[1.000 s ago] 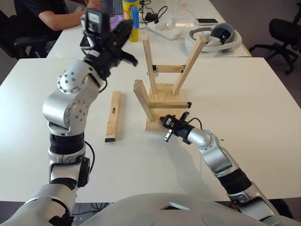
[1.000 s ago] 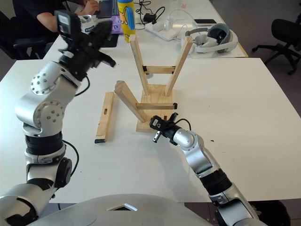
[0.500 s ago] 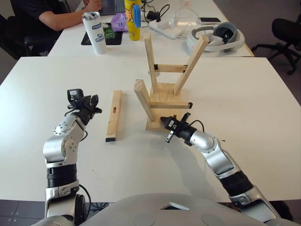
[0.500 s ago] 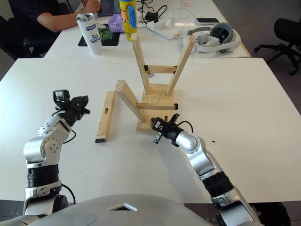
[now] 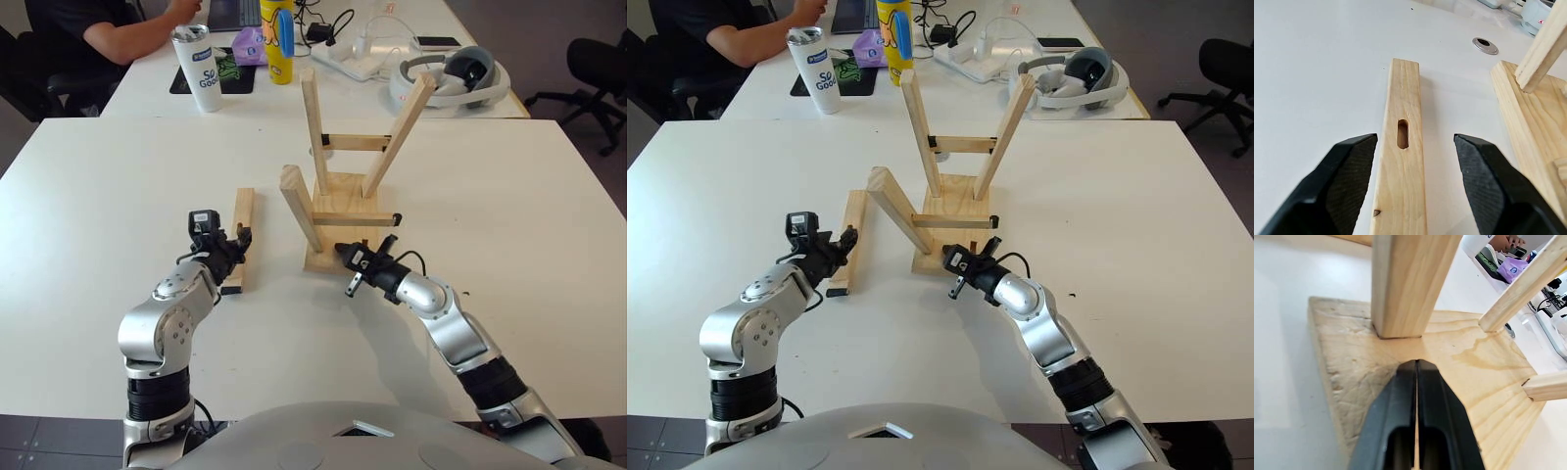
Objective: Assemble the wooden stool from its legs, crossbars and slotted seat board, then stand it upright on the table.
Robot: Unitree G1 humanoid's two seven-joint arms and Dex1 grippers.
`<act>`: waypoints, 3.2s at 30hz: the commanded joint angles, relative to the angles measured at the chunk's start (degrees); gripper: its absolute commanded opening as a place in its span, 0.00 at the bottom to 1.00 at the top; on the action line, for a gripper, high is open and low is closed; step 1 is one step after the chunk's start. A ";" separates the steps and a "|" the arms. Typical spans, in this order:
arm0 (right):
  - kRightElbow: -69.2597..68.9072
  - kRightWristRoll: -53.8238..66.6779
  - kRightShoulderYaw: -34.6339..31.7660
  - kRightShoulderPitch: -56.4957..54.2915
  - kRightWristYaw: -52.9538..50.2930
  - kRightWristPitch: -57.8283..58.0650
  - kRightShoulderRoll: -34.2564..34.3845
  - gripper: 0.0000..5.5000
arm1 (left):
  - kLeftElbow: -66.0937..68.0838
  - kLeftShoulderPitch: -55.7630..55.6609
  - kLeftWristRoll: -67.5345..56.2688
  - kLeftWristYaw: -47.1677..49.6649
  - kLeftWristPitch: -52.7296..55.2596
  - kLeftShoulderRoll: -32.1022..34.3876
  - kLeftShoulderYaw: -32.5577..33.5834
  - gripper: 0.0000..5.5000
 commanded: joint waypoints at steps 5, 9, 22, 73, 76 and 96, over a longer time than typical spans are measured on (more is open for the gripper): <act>2.97 -0.52 4.08 3.15 3.99 4.18 -0.08 0.00 | 2.98 2.54 4.07 -1.19 0.21 1.27 -3.79 0.53; 2.70 -0.51 4.30 2.85 4.18 4.52 -0.04 0.00 | 4.12 4.00 5.02 -1.47 -0.32 0.51 -4.38 0.53; 4.00 -0.51 1.28 2.19 0.19 -0.41 -0.06 0.00 | 7.18 0.40 7.19 -3.51 -9.61 1.33 -0.05 0.38; -2.28 108.12 -43.69 -39.50 3.59 46.08 -6.81 0.71 | 33.30 -58.21 -40.23 -67.41 9.00 27.07 4.16 0.38; -1.71 108.46 -43.14 -40.46 3.13 45.59 -6.49 0.71 | 32.56 -57.76 -40.21 -67.94 9.89 26.84 3.25 0.38; -4.90 108.19 -41.20 -40.43 2.19 45.37 -7.95 0.50 | 31.91 -57.54 -35.71 -73.23 10.78 29.77 -0.97 0.38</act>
